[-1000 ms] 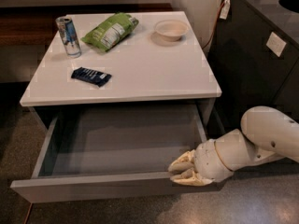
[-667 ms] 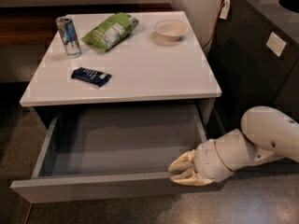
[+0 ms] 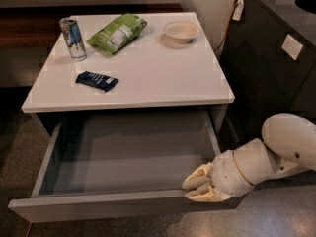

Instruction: Place rxbar blueberry into top drawer

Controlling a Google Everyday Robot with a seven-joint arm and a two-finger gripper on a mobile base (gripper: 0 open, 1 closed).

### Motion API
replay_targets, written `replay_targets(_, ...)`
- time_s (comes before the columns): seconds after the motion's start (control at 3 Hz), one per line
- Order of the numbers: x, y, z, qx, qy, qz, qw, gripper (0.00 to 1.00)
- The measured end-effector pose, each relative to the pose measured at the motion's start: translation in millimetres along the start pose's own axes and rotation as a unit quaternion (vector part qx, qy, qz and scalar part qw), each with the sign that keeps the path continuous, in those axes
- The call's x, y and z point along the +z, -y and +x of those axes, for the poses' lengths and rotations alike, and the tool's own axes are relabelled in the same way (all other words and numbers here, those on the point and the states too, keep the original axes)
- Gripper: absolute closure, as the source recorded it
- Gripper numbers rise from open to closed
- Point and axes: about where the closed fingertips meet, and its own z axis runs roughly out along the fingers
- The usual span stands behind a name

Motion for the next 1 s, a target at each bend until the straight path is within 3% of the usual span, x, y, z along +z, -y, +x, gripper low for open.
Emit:
replay_targets(0.33, -9, 9, -8, 0.002, 0.004, 0.004, 1.0, 0.59)
replay_targets(0.67, -23, 33, -22, 0.003, -0.001, 0.008, 1.0, 0.27)
replay_targets(1.0, -34, 54, -35, -0.002, -0.002, 0.012, 0.9999, 0.05)
